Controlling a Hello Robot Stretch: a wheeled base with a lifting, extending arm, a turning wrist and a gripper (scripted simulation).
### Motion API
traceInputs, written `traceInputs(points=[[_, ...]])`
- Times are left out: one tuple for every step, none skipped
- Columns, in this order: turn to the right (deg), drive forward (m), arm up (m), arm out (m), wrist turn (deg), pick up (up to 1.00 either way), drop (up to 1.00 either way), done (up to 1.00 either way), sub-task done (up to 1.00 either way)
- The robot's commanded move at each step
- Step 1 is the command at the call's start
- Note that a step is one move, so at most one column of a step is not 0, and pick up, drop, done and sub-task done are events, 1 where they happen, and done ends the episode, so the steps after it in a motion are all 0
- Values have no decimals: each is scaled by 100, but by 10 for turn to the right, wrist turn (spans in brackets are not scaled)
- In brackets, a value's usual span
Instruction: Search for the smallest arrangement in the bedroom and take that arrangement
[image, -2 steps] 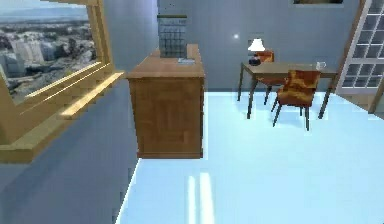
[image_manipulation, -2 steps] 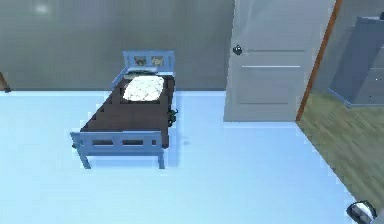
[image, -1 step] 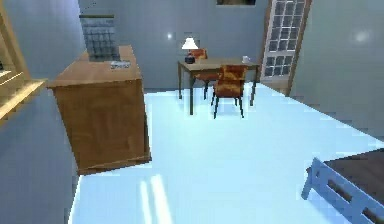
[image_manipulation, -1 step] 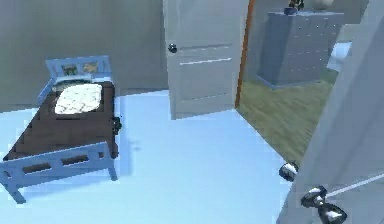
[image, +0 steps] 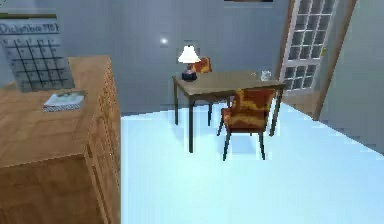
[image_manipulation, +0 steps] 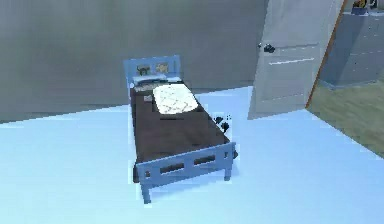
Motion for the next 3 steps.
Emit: traceInputs(points=[[0, 85, 0, 0, 0, 0, 0, 0, 0], [-60, 0, 0, 0, 0, 0, 0, 0, 0], [0, 10, 0, 0, 0, 0, 0, 0, 0]])
